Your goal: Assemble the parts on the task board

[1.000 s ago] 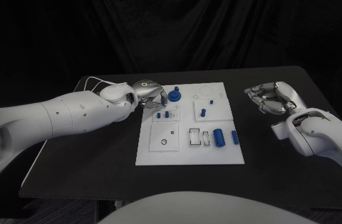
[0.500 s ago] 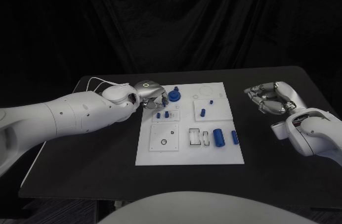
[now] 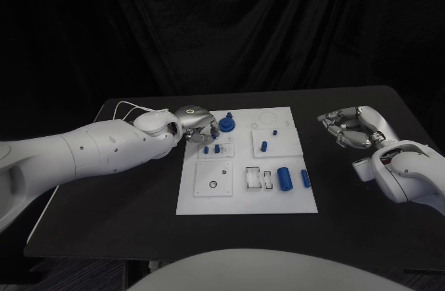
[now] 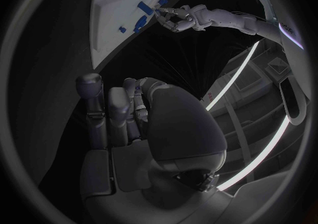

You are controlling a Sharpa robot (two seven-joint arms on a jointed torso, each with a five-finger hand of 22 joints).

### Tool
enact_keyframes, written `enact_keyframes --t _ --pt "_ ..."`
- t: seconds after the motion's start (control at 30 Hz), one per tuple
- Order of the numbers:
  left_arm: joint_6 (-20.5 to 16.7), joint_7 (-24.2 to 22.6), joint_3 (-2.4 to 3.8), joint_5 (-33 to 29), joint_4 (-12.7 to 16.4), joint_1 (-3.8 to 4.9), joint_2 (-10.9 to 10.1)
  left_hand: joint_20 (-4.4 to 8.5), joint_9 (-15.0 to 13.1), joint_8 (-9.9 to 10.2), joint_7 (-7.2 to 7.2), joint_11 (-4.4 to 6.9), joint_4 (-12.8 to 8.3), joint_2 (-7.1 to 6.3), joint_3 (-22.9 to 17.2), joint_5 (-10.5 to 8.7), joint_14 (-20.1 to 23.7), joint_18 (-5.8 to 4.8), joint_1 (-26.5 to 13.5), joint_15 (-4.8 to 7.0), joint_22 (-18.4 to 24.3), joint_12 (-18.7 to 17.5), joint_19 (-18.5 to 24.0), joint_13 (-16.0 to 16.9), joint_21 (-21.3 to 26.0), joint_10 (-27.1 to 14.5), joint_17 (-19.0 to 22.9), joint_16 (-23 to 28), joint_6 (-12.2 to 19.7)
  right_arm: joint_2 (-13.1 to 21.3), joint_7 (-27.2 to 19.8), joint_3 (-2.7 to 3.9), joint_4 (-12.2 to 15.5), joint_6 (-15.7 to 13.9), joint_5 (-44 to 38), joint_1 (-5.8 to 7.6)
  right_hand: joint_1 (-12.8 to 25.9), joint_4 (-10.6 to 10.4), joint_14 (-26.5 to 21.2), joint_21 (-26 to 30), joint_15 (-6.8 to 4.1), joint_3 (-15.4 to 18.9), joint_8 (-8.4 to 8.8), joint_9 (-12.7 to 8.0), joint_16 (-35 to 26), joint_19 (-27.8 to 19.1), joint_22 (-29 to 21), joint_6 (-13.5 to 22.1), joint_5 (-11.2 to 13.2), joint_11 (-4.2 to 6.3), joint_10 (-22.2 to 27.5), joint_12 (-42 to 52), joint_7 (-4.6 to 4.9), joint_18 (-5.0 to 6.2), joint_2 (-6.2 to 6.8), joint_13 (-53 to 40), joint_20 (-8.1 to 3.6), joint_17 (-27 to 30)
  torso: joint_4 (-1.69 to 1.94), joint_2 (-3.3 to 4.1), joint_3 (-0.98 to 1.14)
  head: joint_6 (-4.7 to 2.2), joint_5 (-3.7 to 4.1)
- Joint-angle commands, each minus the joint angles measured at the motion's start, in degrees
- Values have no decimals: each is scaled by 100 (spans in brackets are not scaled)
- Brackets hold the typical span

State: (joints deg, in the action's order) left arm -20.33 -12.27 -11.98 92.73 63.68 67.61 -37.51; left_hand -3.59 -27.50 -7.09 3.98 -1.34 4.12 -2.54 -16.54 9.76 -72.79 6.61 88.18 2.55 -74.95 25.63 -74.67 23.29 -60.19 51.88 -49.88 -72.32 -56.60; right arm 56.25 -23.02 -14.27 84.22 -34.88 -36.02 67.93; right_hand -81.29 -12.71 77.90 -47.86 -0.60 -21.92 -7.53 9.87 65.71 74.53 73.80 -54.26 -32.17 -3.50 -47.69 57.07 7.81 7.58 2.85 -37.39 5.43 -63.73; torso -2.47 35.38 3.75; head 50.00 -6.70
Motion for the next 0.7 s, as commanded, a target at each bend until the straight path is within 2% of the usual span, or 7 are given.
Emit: enact_keyframes --t 0.03,0.17,0.6,0.67,0.7 --pt "121 -51 -11 10 0 -47 18 -12 -6 32 21 0 -4 14 -32 -31 33 -11 -33 -10 -320 -4 10 -6 33 38 17 37 2 1 78 4 7 9 -27 -14 -53 9 -19 18 2 -25 -31 9 -31 -13 7 8 -21 0 22 3 26 47 -7 10 -4 4 3 -2 4 0 7" --pt "138 -51 -11 10 -4 -64 18 -16 -5 47 18 0 12 13 -22 -88 50 -8 -64 -12 -318 -41 24 -20 62 26 43 57 7 -3 78 4 5 9 -27 -14 -53 9 -19 18 2 -25 -31 9 -31 -13 7 8 -21 0 22 3 26 47 -7 10 -4 4 12 -3 2 0 19" --pt "134 -3 -11 10 -19 -115 37 -22 11 103 -7 10 22 8 -15 -168 58 -5 -89 -9 -322 -107 36 -42 100 1 57 70 66 -6 81 4 4 7 -27 -14 -66 23 -18 25 2 -39 -28 9 -29 -14 8 15 -23 1 23 4 27 48 -15 14 -5 4 5 -3 3 0 26" --pt "148 40 -11 10 -23 -117 37 -27 46 194 -57 10 58 -25 -4 -241 99 13 -140 -13 -293 -253 85 -102 203 -194 119 108 201 -6 81 4 5 7 -27 -14 -66 23 -18 25 2 -39 -28 9 -29 -14 8 15 -23 1 23 4 27 48 -15 14 -5 4 6 -4 3 0 24" --pt "155 63 -11 10 -27 -119 37 -35 101 306 -150 -38 96 -76 10 -333 174 35 -193 -39 -251 -408 152 -170 337 -429 224 171 412 -5 80 4 5 7 -27 -14 -66 23 -18 25 2 -39 -28 9 -29 -14 8 15 -23 1 23 4 27 48 -15 14 -5 4 8 -3 3 0 23"
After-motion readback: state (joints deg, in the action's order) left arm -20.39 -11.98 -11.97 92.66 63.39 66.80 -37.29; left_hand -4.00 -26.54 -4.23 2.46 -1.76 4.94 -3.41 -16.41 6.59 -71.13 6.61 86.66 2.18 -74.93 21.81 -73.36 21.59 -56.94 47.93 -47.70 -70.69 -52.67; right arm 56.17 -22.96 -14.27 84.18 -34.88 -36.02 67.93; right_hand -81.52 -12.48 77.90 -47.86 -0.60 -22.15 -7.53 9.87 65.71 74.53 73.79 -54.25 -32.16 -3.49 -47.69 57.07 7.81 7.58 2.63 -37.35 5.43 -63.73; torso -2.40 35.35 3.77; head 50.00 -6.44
